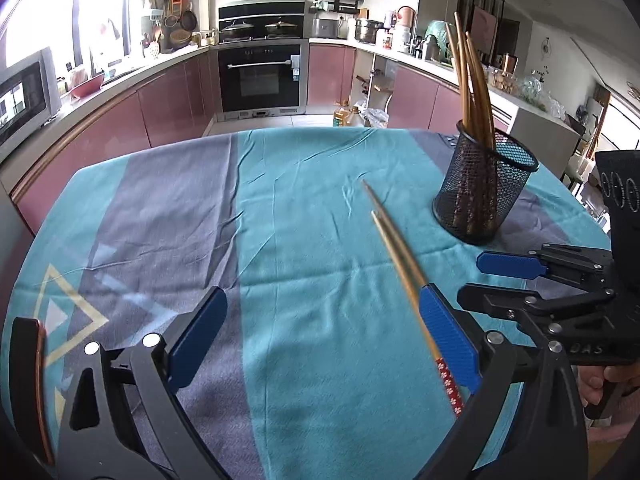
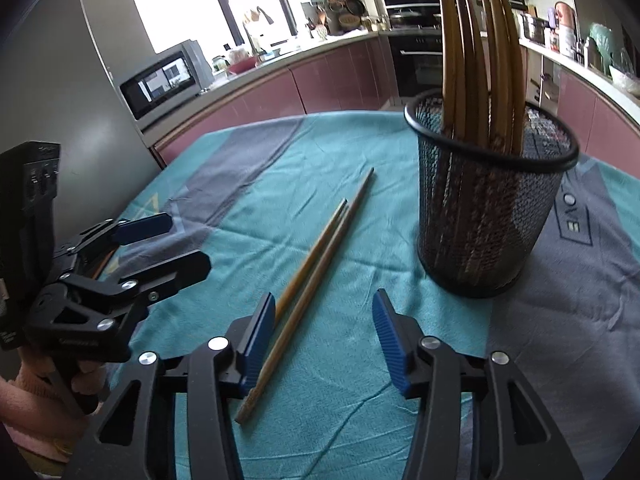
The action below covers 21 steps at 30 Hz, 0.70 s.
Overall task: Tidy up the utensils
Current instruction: 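Move both open grippers over the last two wooden chopsticks on the cloth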
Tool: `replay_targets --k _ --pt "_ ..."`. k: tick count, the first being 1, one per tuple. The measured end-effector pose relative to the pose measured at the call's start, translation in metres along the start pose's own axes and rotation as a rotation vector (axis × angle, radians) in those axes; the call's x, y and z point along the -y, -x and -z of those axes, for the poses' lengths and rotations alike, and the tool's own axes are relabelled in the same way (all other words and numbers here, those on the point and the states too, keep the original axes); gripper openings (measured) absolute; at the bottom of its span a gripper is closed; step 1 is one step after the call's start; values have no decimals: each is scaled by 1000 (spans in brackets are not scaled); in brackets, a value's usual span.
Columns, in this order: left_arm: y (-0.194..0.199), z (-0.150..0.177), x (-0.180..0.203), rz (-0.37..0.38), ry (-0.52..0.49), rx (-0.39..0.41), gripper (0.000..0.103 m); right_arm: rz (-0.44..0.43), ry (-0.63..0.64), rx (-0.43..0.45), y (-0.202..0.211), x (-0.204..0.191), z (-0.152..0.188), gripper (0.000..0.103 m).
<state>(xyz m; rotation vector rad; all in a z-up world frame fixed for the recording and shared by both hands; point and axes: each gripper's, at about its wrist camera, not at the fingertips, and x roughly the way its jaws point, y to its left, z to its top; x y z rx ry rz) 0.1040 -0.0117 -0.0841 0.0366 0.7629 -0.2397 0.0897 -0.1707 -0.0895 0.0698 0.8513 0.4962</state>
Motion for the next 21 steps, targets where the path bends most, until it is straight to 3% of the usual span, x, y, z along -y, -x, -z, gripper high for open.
replay_targets --k 15,21 --pt "-1 5 5 6 -12 -19 90 51 15 -53 -30 -6 -12 24" --pt "-3 6 6 28 -18 -31 88 65 7 -62 -32 -5 -13 24"
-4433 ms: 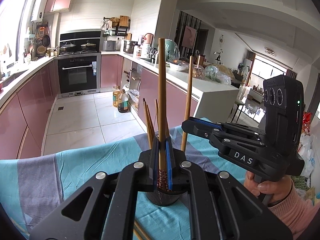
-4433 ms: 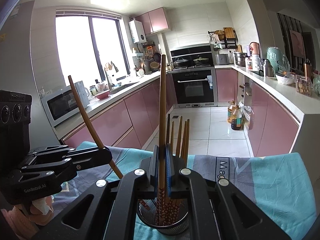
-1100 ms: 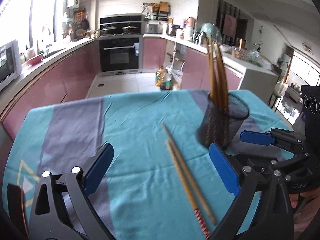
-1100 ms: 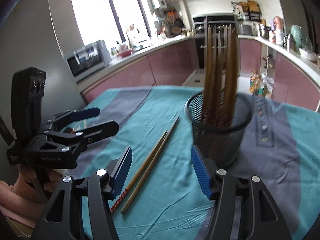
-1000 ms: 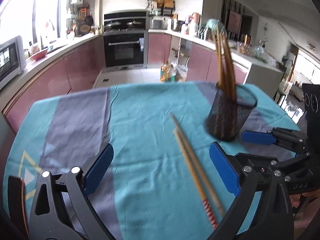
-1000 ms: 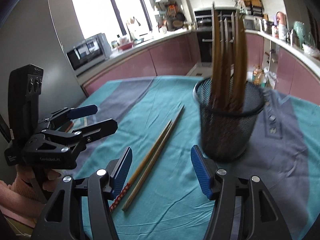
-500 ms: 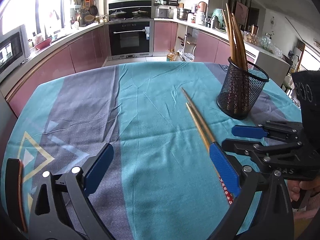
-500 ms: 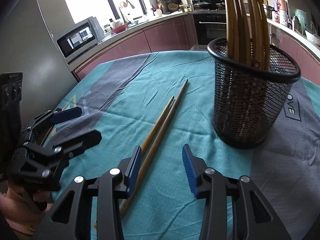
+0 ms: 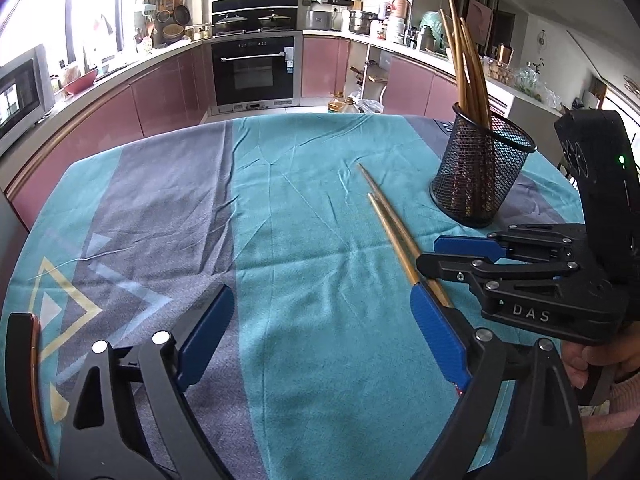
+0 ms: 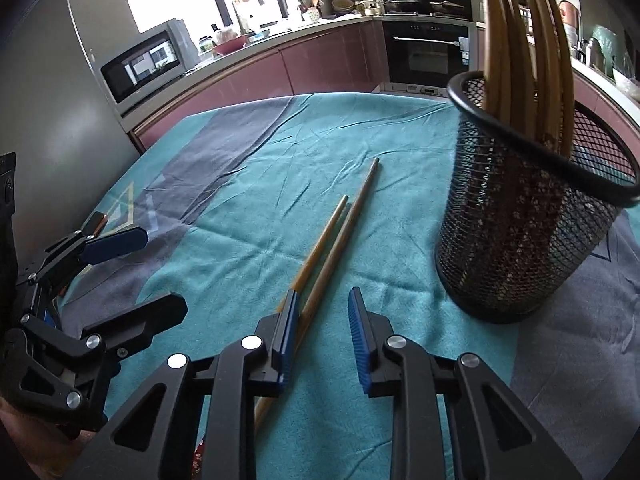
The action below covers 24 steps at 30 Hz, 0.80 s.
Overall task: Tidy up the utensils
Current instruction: 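Move both open grippers over the last two wooden chopsticks on the cloth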
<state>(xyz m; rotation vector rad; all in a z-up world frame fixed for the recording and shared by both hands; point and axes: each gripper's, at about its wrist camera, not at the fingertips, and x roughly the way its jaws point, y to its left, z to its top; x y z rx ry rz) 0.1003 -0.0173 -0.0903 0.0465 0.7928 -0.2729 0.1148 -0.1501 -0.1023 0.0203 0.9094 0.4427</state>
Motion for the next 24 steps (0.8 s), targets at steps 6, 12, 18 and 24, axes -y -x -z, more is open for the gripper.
replay_targets --k 6,12,18,24 --pt "-6 -1 13 55 -41 -21 86 15 -37 -9 7 10 1 18" --pt "-21 1 32 96 -93 -67 79 -7 -78 -17 13 24 7 17" --pt "-40 3 41 97 -87 -124 67 -10 -86 -14 14 26 9 17" --pt "-45 0 40 72 -85 -126 56 -17 -87 -12 16 28 11 17"
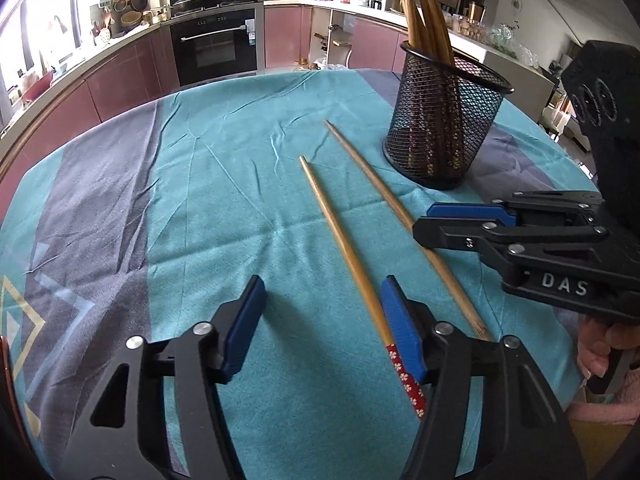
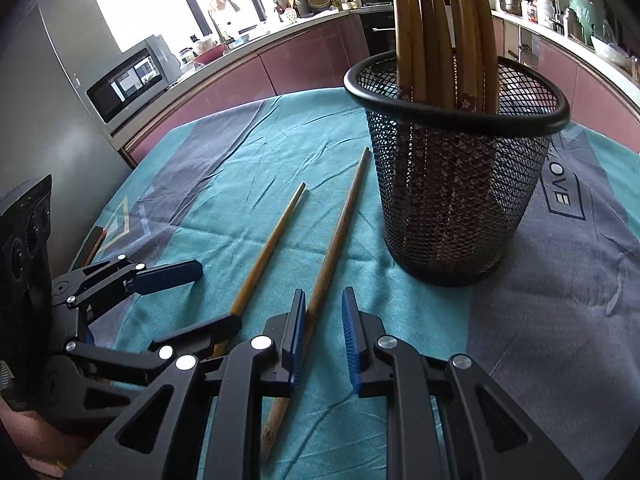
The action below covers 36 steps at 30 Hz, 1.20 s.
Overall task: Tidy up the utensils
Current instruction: 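Move both open grippers over the last two wooden chopsticks on the cloth, then close the left gripper on one chopstick while the right gripper closes on the other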
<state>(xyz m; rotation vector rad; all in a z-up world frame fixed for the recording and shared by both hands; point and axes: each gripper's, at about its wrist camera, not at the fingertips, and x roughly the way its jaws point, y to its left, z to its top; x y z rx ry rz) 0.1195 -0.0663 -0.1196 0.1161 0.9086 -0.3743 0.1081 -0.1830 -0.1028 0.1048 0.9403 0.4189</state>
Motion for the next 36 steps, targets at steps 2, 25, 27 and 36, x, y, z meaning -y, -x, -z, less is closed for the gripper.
replay_targets --k 2,25,27,36 --pt "-2 -2 0 -8 1 1 53 -3 -1 -1 0 0 0 17" --pt "-6 -9 -9 -8 34 2 17 -24 -31 -6 1 2 3 8" --pt "-7 -10 -9 -8 34 0 17 -15 -18 -8 1 1 4 8" --pt "-12 -18 -16 -10 48 -13 20 51 30 2 -7 -4 -5 10"
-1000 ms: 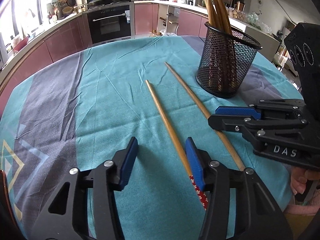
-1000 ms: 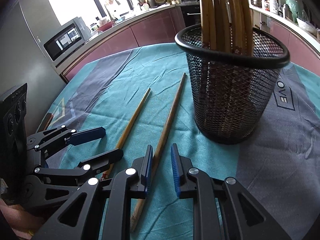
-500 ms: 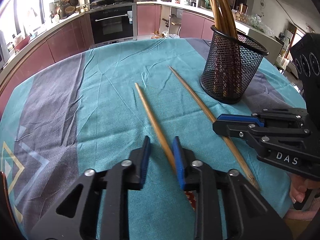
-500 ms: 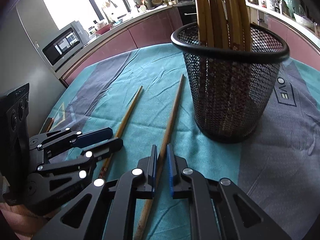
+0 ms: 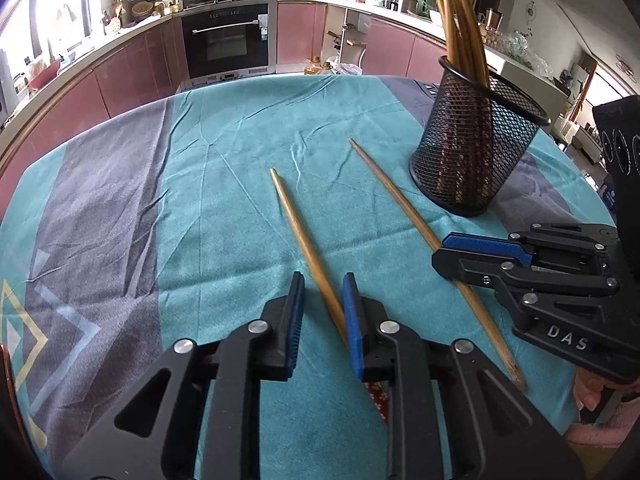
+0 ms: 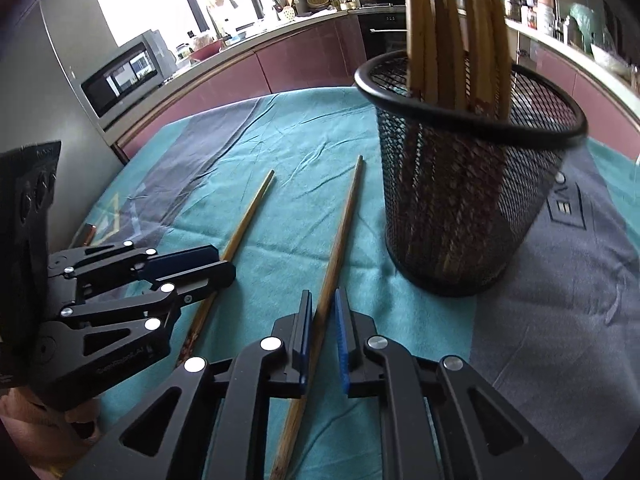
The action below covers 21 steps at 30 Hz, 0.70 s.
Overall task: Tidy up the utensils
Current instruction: 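Close the left gripper on one chopstick while the right gripper closes on the other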
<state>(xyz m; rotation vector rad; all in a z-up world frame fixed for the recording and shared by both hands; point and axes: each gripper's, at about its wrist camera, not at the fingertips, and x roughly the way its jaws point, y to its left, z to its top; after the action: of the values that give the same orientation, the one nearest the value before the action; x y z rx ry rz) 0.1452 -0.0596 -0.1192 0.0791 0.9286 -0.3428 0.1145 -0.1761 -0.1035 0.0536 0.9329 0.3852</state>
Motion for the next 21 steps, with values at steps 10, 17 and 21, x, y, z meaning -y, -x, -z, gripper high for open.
replay_targets --k 10,17,21 --pt "-7 -7 3 -33 -23 11 19 29 33 18 -7 -3 -6 10" --pt "-6 -4 3 -30 -5 19 13 5 -2 23 -5 2 -6 8" --pt "-6 -3 4 -34 1 21 9 -14 -23 24 -2 7 -4 6"
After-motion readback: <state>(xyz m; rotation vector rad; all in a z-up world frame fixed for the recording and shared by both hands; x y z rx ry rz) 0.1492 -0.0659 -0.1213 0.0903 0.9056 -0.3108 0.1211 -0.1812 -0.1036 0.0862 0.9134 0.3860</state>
